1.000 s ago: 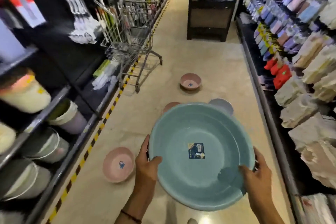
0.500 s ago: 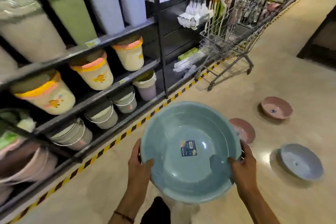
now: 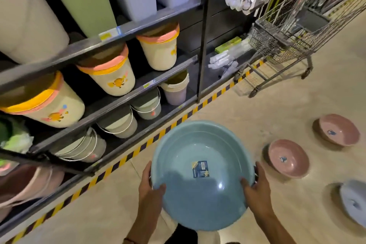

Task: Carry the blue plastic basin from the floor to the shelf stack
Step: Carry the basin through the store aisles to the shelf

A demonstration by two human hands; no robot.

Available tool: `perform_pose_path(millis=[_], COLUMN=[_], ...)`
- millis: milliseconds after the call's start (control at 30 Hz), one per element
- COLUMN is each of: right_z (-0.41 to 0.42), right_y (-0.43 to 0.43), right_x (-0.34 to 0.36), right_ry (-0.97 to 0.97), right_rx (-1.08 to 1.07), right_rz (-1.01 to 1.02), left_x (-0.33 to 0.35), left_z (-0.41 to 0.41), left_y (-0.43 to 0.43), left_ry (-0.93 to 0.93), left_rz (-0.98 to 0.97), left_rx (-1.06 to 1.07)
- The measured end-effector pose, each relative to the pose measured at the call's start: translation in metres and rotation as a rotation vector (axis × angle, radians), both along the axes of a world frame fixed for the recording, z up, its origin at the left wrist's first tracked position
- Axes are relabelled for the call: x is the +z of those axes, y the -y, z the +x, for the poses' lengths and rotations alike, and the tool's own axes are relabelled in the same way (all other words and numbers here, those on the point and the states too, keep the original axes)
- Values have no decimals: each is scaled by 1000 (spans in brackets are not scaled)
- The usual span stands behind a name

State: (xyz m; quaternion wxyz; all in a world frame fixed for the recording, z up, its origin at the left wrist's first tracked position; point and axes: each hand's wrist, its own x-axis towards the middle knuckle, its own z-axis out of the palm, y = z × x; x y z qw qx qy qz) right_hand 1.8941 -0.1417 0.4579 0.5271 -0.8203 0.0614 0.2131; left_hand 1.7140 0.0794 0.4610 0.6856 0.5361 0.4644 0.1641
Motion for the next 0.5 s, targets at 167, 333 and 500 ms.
perform_pose_path(millis=[167,333,500], right_z=[46,92,134], right_y=[-49,-80,-87], right_x=[-49,-127,-240], right_ry=[-84,-137,-203], right_rx=[17,57,48], right_rz=[-68,-90,-83], left_x=[-52,-139,-259], left_z=[42,79,111], left_y=[-47,-79,-91], left_ry=[-44,-66,-158], left_rz=[19,-78,-160], left_rx=[-14,36,98])
